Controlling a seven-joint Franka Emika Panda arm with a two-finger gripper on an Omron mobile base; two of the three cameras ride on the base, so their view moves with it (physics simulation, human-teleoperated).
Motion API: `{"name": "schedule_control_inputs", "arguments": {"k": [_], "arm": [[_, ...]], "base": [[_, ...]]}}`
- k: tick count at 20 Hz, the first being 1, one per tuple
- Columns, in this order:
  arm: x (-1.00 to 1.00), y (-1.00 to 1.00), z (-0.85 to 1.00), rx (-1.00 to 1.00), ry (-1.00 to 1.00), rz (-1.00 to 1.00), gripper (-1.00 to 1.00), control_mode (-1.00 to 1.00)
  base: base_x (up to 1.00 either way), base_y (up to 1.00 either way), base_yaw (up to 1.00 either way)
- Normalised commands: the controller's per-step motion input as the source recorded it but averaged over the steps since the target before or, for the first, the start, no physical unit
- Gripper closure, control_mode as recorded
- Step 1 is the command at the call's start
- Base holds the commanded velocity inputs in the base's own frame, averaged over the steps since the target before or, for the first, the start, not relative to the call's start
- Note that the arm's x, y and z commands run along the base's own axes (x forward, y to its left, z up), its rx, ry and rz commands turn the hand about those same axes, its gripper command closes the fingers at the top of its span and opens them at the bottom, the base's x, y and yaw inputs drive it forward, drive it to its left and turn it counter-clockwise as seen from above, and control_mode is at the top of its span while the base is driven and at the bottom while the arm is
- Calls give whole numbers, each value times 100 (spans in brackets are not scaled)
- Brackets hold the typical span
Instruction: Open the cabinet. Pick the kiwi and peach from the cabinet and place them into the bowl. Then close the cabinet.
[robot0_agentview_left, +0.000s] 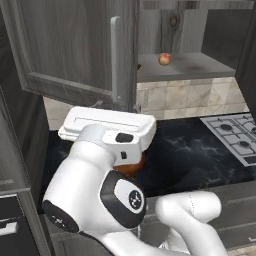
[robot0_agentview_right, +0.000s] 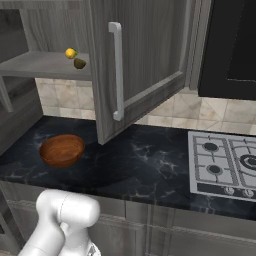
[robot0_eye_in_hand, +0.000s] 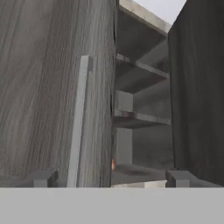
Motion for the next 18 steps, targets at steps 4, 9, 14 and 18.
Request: {"name": "schedule_control_inputs", "arguments": {"k": [4, 9, 14, 18], "arm": [[-72, -80, 4, 13, -15, 0, -100, -100], [-23, -100, 3, 16, -12, 9, -100, -100], [2, -96, 7, 17, -10, 24, -100, -100], [23, -61, 0, 6, 0, 29, -100, -100]], "base": [[0, 0, 0], [0, 0, 0], [0, 0, 0], [0, 0, 0]]}}
